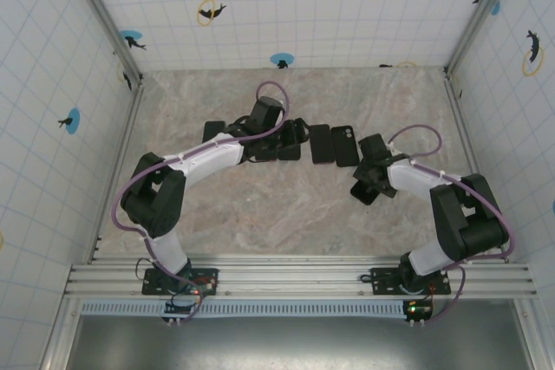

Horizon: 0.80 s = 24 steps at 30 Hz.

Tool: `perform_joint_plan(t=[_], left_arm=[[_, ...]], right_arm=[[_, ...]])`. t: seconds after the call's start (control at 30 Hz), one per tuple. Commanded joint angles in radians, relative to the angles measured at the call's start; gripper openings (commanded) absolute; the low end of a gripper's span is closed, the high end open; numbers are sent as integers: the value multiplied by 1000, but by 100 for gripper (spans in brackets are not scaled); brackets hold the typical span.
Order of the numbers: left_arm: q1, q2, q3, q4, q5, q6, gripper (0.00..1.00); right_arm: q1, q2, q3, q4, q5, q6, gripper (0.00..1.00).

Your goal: Take the phone out of the phone case

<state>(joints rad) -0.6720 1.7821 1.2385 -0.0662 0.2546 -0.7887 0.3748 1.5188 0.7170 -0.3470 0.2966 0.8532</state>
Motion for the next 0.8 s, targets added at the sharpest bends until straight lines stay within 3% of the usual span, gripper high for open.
perform_joint_plan(t=[0.0,0.17,0.43,0.5,0.67,0.77], left_arm=[[9,-3,17,-1,20,6,85],[14,-4,20,13,26,2,84],[18,-20,-2,20,26,0,84],[20,-21,-2,22,28,0,84],[21,-14,8,20,33,0,84],[21,-6,16,21,41,0,83]], right_arm=[[17,23,-27,-147,-30,63,86],[20,111,36,-230,21,76,86],[14,144,36,-190,-53,104,87],[7,144,24,-178,-64,107,83],[-14,118,10,-160,-74,93,61],[-32,91,9,-156,-68,63,56]])
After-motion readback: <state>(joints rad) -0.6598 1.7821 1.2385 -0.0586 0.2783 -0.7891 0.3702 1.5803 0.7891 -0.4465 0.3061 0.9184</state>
